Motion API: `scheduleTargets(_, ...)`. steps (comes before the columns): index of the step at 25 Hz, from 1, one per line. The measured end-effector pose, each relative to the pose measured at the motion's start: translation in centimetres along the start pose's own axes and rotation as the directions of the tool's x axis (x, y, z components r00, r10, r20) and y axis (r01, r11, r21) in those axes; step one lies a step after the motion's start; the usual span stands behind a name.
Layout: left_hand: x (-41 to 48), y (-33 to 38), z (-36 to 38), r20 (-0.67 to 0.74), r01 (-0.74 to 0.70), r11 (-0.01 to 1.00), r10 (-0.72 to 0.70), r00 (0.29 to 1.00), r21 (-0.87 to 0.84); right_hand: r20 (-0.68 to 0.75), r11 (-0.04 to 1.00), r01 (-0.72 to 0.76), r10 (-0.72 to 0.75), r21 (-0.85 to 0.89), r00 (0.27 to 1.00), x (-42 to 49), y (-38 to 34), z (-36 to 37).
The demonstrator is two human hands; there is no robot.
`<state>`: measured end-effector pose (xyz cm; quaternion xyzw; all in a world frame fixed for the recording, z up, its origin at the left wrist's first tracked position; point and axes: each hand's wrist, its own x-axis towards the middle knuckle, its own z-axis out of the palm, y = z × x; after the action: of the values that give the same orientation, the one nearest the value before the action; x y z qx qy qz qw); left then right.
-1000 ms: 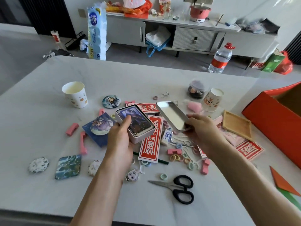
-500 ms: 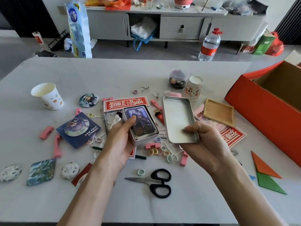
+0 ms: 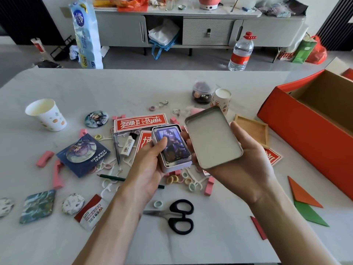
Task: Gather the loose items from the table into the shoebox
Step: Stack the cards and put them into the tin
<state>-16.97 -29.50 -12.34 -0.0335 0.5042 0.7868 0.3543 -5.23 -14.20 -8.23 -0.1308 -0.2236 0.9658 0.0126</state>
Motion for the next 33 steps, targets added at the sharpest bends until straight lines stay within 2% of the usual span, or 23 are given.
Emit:
scheduleTargets(1,-0.1,-0.1,0.2,0.003,-0.001,1.000,0.001,1.000,0.004,-0.032,0.992,0.075,-0.078,-0.098,0.996,0.1,0.0,0.1)
scheduleTargets(2,-0.2,-0.2,0.5,0.008,-0.002,1.000,0.002,1.000,0.004,-0.101,0.946,0.131,-0.167,-0.297,0.981,0.2,0.1,0.2)
scheduleTargets(3,-0.3,-0.4,0.8,0.013,0.000,1.000,0.000,1.000,0.001,-0.169,0.820,0.129,-0.265,-0.557,0.949,0.2,0.4,0.4)
scheduleTargets(4,-0.5,-0.5,1.1,0.019,0.008,1.000,-0.008,1.000,0.001,-0.199,0.640,0.080,-0.352,-0.764,0.915,0.3,0.8,0.6)
scheduleTargets(5,-0.6,-0.8,1.3,0.032,0.022,1.000,-0.022,0.999,0.002,-0.194,0.476,0.029,-0.412,-0.879,0.890,0.4,1.3,0.7)
scheduleTargets(7,-0.8,-1.2,1.9,0.070,0.049,0.999,-0.049,0.996,0.002,-0.150,0.212,-0.049,-0.489,-0.976,0.859,0.7,2.3,0.8)
scheduleTargets(8,-0.8,-1.4,2.2,0.084,0.057,0.998,-0.057,0.995,-0.002,-0.139,0.119,-0.090,-0.517,-0.989,0.845,0.9,2.6,0.8)
scheduleTargets(12,-0.8,-2.1,2.8,0.135,0.114,0.993,-0.108,0.985,-0.039,-0.165,-0.014,-0.206,-0.552,-0.978,0.817,1.8,3.3,0.6)
scheduleTargets(15,-0.7,-2.5,3.0,0.159,0.155,0.986,-0.144,0.977,-0.061,-0.142,-0.155,-0.282,-0.583,-0.947,0.800,2.1,4.1,0.8)
scheduleTargets(19,-0.5,-2.8,3.1,0.175,0.175,0.983,-0.161,0.971,-0.065,-0.121,-0.245,-0.343,-0.629,-0.907,0.768,2.2,4.5,0.6)
scheduleTargets(25,-0.7,-2.7,2.9,0.200,0.173,0.984,-0.162,0.966,-0.043,-0.074,-0.292,-0.340,-0.652,-0.894,0.755,2.4,5.1,0.2)
scheduleTargets(29,-0.7,-2.5,2.9,0.112,0.090,0.996,-0.088,0.990,-0.010,0.066,-0.445,-0.291,-0.632,-0.847,0.772,2.6,6.2,0.0)
scheduleTargets(30,-0.7,-2.5,2.8,0.083,0.073,0.997,-0.072,0.994,-0.012,0.082,-0.444,-0.257,-0.614,-0.858,0.785,2.6,6.3,-0.1)
scheduleTargets(31,-0.7,-2.3,2.7,0.058,0.062,0.998,-0.061,0.996,-0.020,0.064,-0.385,-0.217,-0.600,-0.897,0.797,2.6,6.0,-0.2)
scheduleTargets(32,-0.7,-2.0,2.6,0.033,0.057,0.998,-0.055,0.998,-0.032,0.000,-0.249,-0.181,-0.589,-0.951,0.808,2.6,5.6,-0.3)
scheduleTargets(33,-0.7,-1.7,2.5,0.010,0.057,0.997,-0.057,0.998,-0.052,-0.096,-0.055,-0.154,-0.566,-0.987,0.819,2.6,5.0,-0.4)
